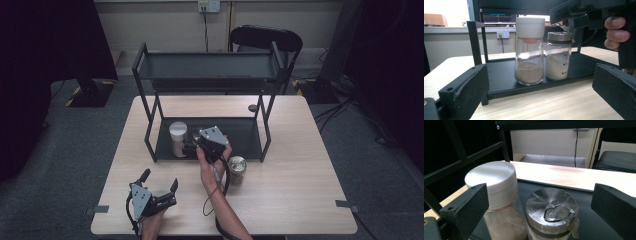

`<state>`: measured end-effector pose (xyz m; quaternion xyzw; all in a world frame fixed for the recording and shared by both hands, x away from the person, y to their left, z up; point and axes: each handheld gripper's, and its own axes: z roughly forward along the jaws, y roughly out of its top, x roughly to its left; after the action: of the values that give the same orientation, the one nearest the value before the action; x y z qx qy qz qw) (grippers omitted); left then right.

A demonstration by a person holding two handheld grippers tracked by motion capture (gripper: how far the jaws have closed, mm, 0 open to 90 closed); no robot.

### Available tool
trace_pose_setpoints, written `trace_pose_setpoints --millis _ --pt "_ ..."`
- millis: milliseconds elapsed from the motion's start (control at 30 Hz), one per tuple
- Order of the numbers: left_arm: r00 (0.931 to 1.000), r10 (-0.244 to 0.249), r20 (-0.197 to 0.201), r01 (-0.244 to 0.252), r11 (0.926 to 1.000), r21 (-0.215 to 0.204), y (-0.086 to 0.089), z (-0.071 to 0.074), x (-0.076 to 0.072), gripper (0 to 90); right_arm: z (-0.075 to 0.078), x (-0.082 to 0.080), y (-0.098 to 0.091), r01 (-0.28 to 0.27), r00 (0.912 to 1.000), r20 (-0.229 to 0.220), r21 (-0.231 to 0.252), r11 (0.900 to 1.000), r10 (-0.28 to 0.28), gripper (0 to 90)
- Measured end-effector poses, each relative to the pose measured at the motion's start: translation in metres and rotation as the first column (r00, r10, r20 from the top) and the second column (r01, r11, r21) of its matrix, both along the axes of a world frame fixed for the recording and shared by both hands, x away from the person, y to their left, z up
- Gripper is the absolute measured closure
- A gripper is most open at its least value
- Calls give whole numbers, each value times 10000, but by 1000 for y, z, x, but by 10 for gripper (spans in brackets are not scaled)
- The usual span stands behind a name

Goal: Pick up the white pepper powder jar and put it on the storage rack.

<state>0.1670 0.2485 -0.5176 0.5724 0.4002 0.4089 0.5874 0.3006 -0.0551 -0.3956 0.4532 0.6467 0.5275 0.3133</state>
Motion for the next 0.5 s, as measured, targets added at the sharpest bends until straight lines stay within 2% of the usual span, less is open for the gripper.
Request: trace_pose_setpoints --millis 133,333,500 --pt "10000 2 0 -2 10000 0 0 0 0 1 2 -3 0 -19 10000 75 -44 10000 20 5" --pt "10000 1 -2 -1 10000 5 0 0 0 1 9 -13 4 328 9989 355 -261 9991 -319 0" --pt "10000 -1 -6 1 10000 23 0 0 0 1 12 -17 -1 179 9984 547 -127 9998 -172 0"
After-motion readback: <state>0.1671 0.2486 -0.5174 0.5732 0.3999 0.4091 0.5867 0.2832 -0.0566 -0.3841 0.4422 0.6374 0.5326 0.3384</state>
